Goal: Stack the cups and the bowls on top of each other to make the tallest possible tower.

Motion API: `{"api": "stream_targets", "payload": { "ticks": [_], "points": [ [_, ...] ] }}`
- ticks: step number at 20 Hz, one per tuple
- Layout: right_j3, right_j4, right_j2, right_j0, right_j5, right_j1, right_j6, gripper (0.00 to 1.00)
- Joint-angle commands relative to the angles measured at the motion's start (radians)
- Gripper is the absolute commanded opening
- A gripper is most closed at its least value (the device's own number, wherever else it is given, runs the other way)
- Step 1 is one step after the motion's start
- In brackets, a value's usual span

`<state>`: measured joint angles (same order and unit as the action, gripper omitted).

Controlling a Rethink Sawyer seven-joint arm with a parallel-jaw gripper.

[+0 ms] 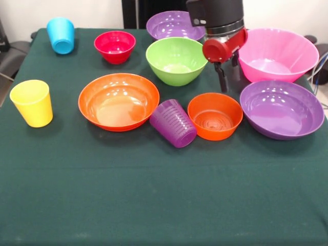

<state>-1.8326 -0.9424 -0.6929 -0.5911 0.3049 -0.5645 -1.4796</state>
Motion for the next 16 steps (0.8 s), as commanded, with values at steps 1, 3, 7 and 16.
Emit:
{"api": "stream_targets", "payload": {
  "ticks": [1,3,7,16],
  "points": [
    [0.136,-0.014,0.082,0.016,0.078,0.044,-0.019,1.00],
    [0.169,-0.023,0.088,0.020,0.075,0.042,-0.011,1.00],
    [0.205,-0.018,0.103,0.035,0.081,0.048,-0.019,1.00],
    [0.216,-0.019,0.121,0.051,0.059,0.105,-0.011,1.00]
  ]
}}
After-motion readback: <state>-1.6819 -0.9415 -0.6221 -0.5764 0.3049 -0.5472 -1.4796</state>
